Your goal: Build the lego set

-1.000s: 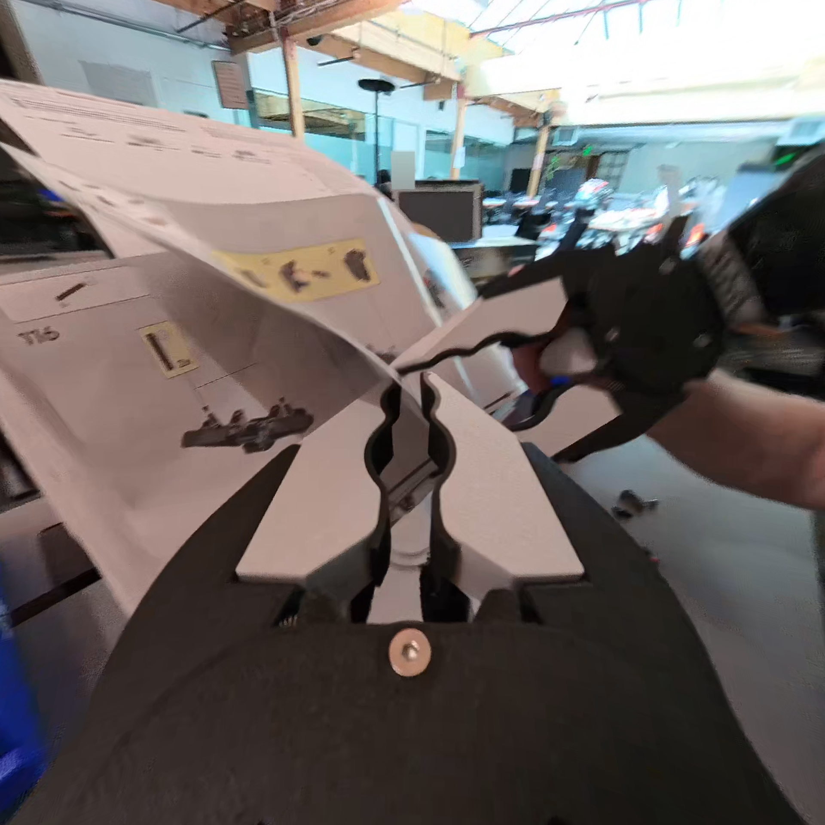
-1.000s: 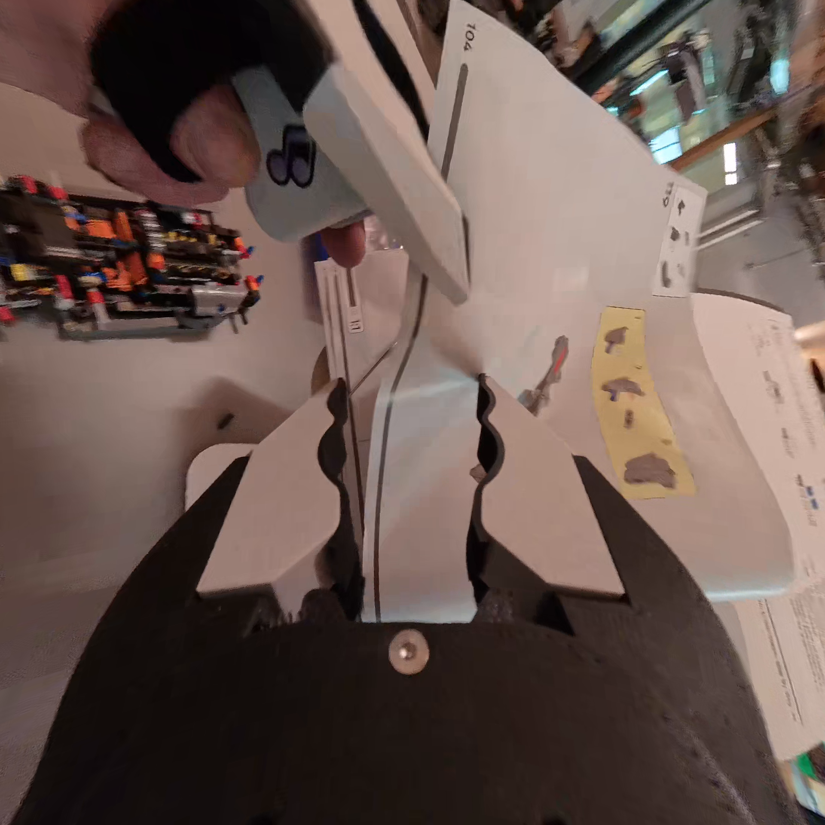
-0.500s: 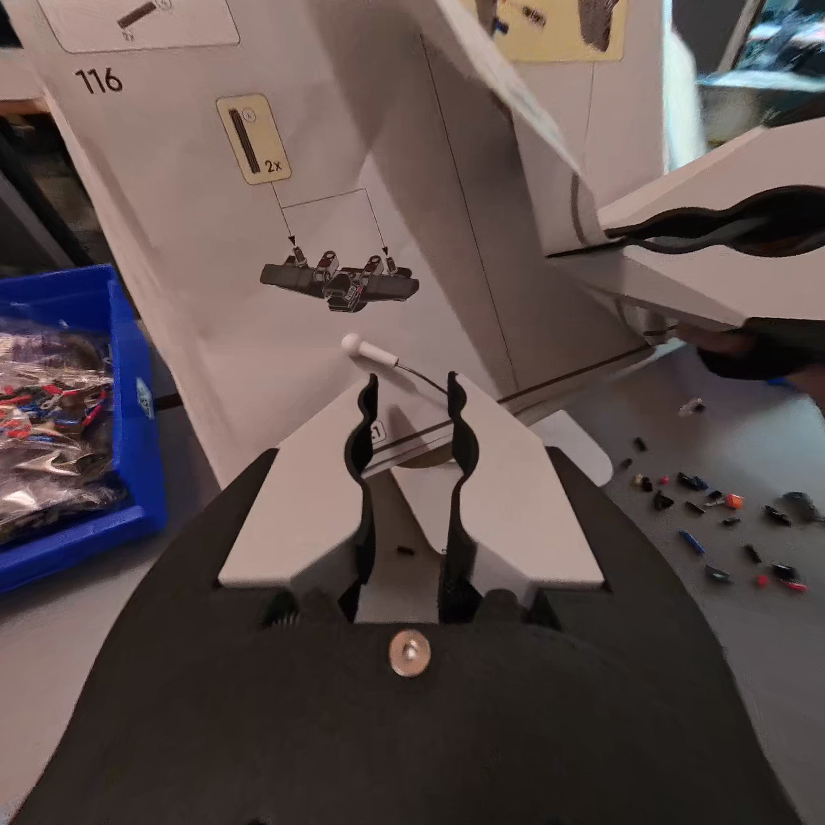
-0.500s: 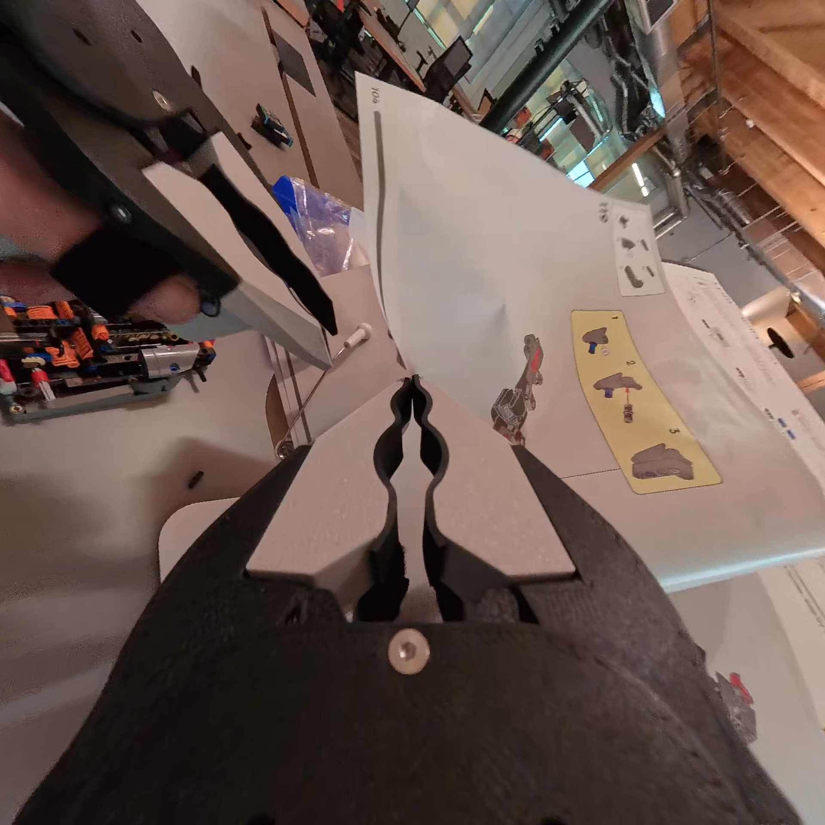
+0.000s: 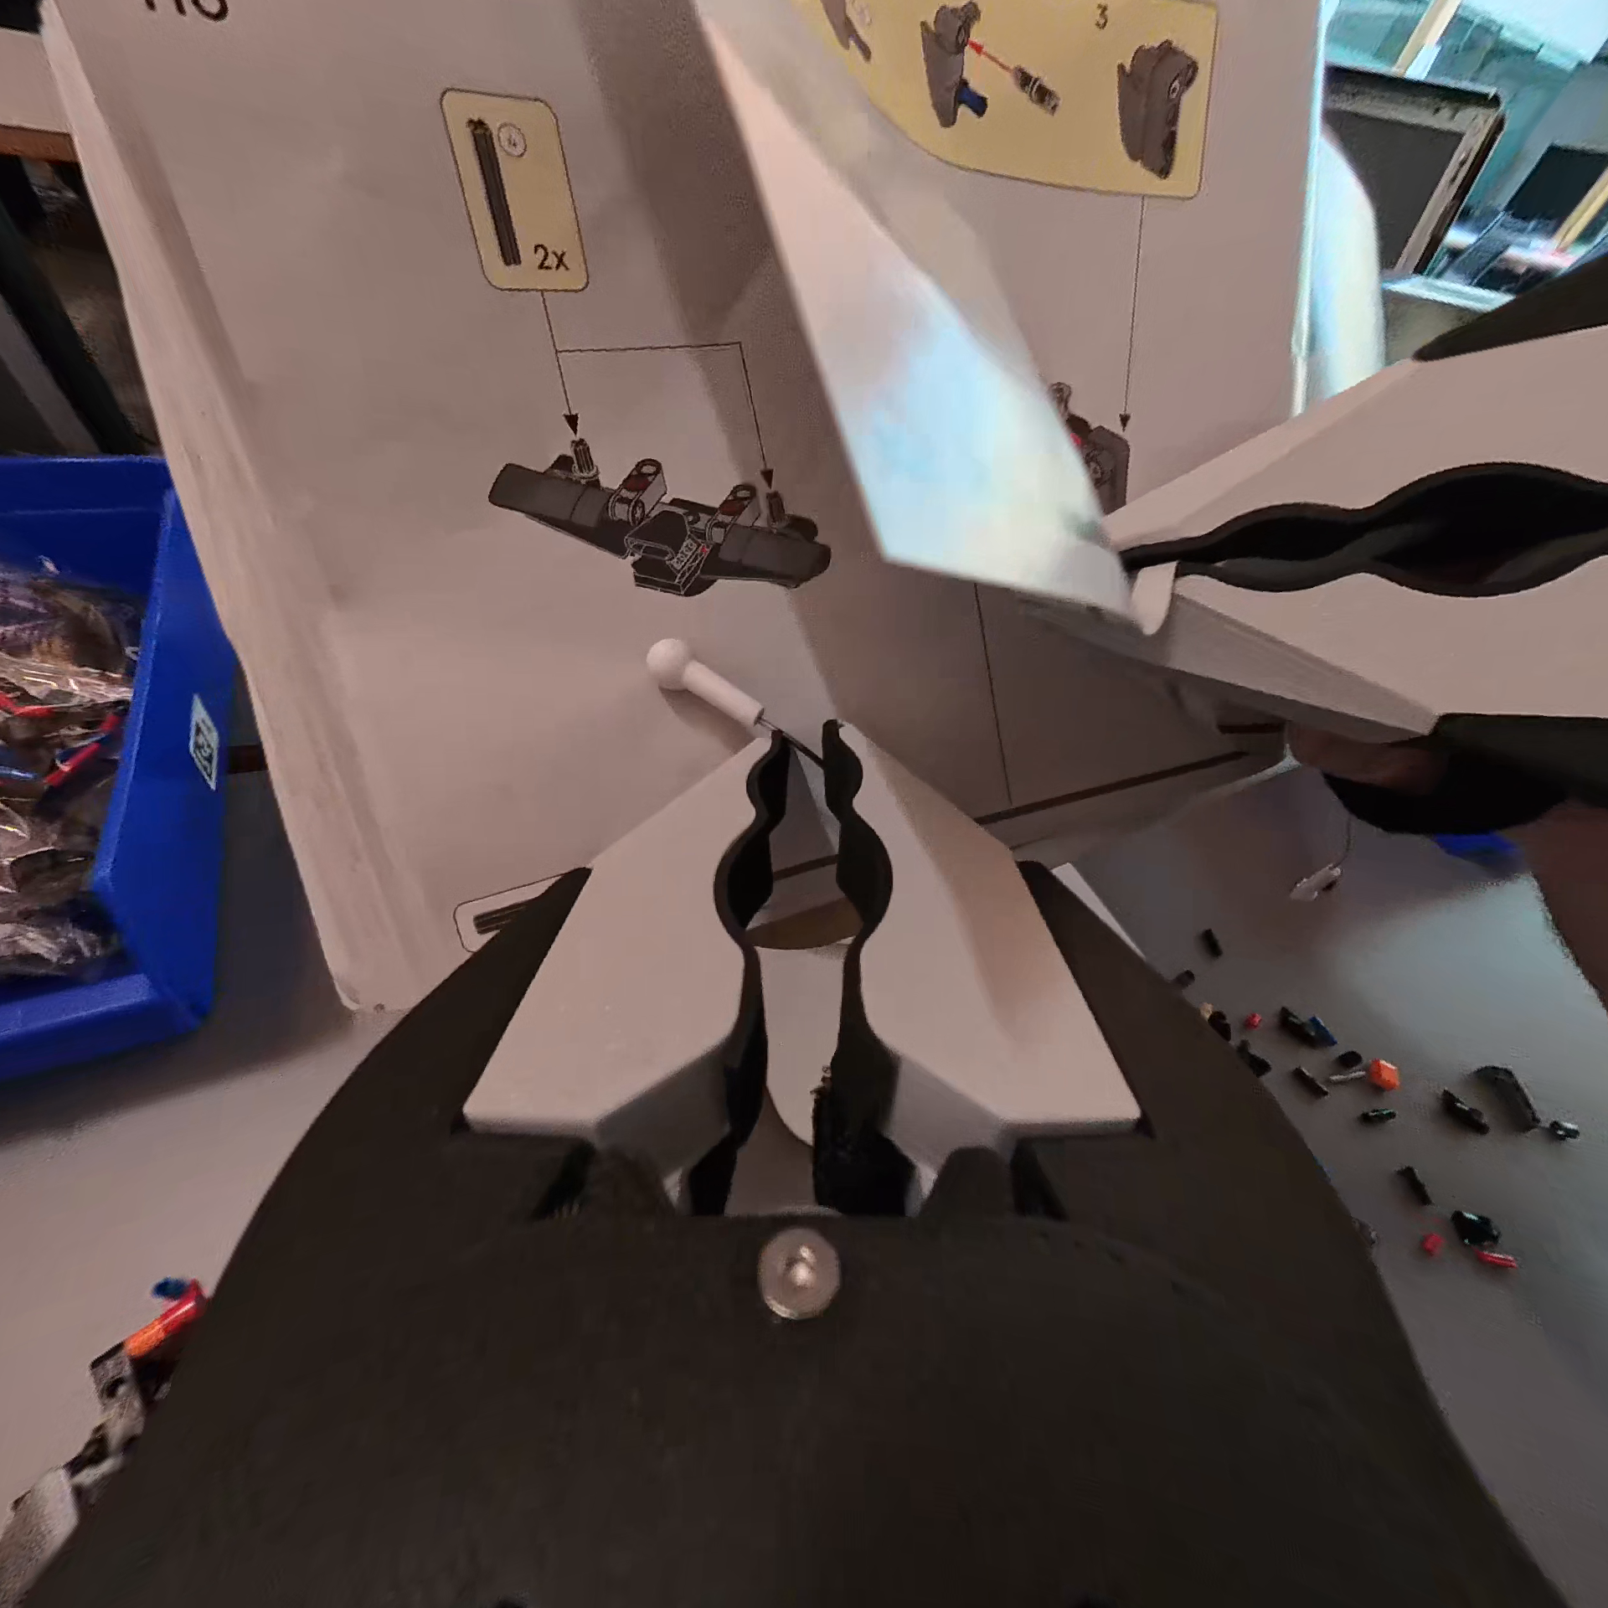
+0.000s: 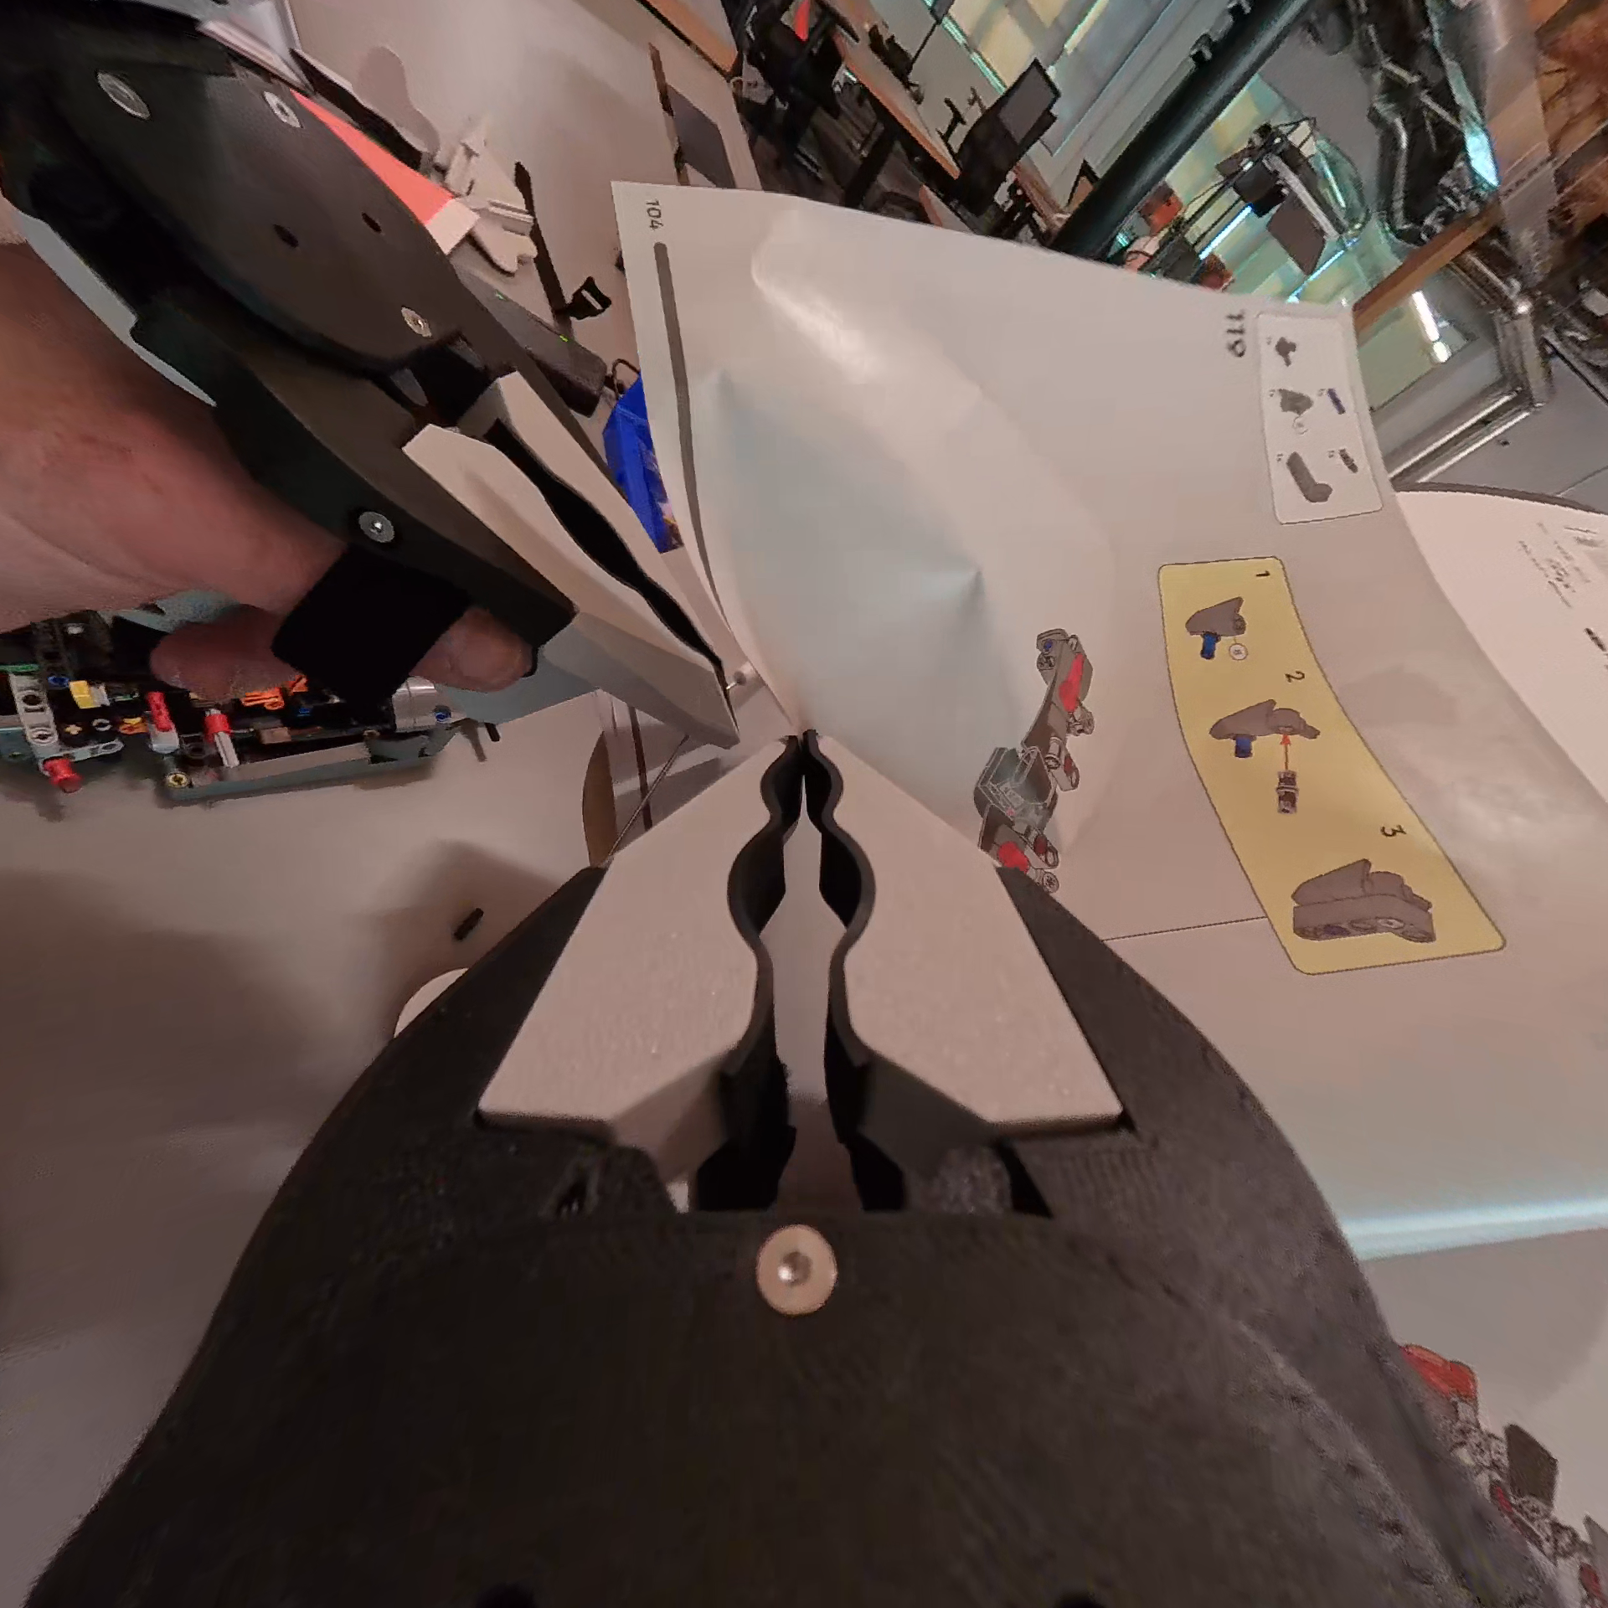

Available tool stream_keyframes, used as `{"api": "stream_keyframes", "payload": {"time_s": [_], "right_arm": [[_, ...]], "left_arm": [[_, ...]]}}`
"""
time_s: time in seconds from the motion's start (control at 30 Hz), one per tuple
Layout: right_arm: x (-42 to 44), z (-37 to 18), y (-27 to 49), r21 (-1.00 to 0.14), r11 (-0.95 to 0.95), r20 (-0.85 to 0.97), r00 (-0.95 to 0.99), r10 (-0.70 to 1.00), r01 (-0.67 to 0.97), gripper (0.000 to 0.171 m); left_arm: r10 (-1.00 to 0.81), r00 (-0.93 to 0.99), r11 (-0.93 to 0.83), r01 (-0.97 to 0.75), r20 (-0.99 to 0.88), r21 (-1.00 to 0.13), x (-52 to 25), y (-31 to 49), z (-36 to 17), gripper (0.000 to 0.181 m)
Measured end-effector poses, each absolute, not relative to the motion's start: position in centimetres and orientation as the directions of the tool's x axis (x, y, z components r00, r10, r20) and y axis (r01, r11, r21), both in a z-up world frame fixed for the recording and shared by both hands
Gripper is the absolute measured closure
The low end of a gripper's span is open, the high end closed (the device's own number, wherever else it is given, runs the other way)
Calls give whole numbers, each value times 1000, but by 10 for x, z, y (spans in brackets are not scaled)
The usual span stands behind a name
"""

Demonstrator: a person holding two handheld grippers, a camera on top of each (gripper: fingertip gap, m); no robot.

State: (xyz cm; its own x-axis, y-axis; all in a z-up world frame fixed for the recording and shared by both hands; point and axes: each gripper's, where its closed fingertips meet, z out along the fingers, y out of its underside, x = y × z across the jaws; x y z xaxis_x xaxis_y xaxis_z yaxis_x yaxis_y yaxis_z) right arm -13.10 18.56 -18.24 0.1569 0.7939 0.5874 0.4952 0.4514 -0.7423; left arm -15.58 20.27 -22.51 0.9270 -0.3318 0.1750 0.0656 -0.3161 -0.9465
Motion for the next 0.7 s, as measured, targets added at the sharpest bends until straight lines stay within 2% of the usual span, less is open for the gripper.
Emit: {"api": "stream_keyframes", "payload": {"time_s": [0.03, 0.2, 0.33, 0.4, 0.47, 0.7], "right_arm": [[-131, -182, 185, -745, 451, 583, 153, 798, 491, 171], [-132, -183, 185, -739, 451, 586, 145, 798, 501, 170], [-138, -187, 181, -756, 393, 506, 86, 858, 524, 149], [-143, -193, 183, -762, 315, 423, 68, 903, 566, 144], [-146, -197, 187, -758, 269, 379, 65, 923, 594, 151], [-149, -217, 207, -701, 174, 343, 113, 933, 691, 145]], "left_arm": [[-333, 924, -308, 82, 188, -948, -156, 202, -225, 176], [-358, 911, -271, 107, 204, -957, -155, 202, -223, 177], [-371, 902, -230, 140, 219, -963, -155, 200, -222, 178], [-377, 898, -188, 164, 225, -968, -155, 199, -220, 178], [-387, 889, -139, 207, 246, -968, -154, 196, -217, 179], [-375, 876, 10, 331, 303, -944, -161, 183, -220, 181]]}}
